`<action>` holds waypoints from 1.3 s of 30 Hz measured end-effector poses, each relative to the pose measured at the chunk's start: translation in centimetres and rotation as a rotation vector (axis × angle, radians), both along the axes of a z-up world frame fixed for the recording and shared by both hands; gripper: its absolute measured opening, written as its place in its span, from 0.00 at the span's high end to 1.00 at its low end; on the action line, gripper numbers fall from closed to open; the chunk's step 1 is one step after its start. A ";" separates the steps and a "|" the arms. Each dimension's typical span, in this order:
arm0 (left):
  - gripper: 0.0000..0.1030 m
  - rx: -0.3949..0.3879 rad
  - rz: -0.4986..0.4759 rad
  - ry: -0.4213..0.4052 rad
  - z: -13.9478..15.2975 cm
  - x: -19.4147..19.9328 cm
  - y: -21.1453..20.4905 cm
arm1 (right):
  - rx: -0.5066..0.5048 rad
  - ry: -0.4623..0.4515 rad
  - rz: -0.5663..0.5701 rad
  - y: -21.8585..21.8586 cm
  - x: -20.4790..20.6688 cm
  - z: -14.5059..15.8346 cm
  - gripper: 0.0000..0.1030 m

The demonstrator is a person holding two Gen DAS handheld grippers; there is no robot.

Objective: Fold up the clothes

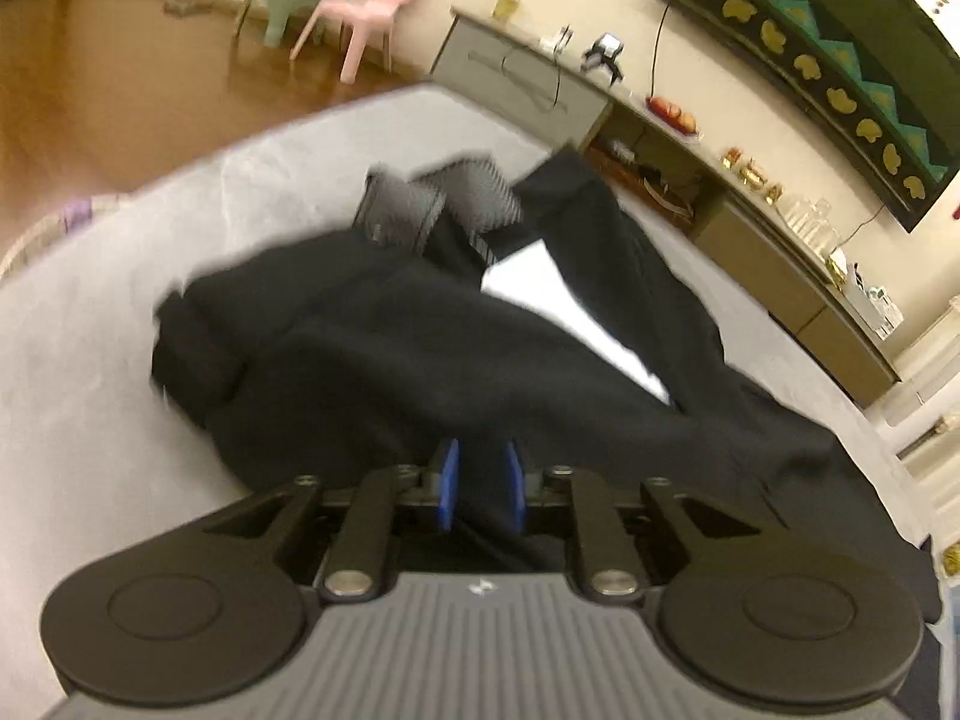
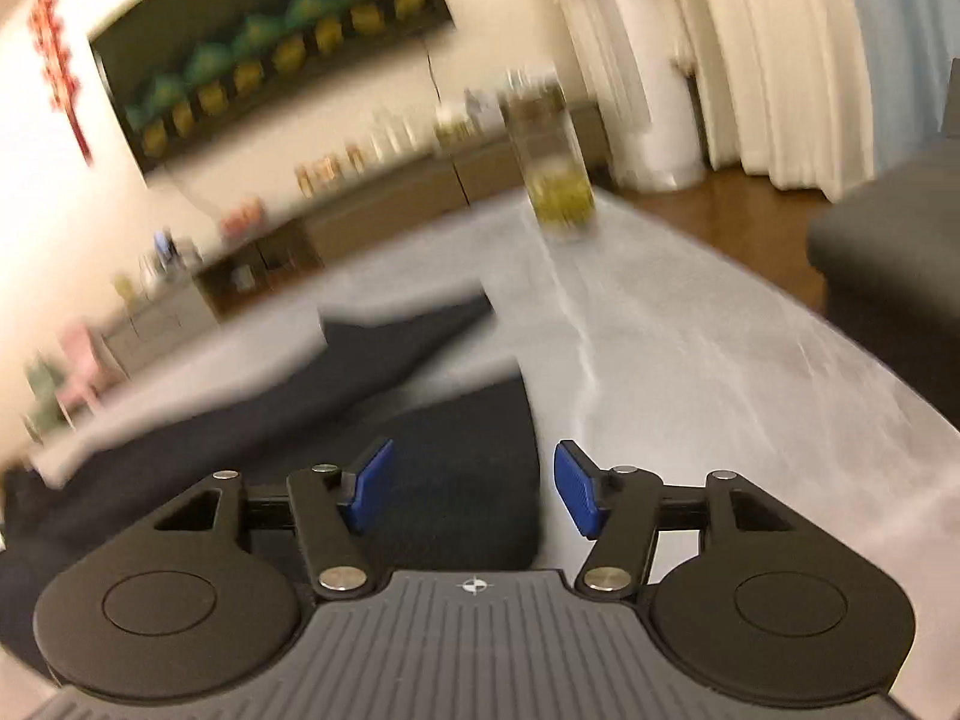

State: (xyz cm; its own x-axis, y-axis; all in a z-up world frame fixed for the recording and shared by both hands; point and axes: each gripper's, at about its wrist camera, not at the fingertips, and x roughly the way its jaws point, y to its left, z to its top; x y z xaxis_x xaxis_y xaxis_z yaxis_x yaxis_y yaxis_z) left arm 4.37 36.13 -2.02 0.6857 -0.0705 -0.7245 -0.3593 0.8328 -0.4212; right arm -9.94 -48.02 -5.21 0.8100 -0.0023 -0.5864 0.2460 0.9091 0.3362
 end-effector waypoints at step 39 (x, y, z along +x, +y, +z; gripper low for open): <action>0.96 0.147 0.111 -0.045 2.5 -0.6 2.2 | -0.027 0.000 0.113 3.5 0.4 0.3 0.94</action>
State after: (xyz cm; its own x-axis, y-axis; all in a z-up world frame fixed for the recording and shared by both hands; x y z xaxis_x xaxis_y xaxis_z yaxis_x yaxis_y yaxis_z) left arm 3.80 38.34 0.49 0.7155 0.1112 -0.6897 -0.4356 0.8428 -0.3160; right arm -9.54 -44.51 -4.87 0.8063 0.0733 -0.5870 0.1413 0.9397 0.3115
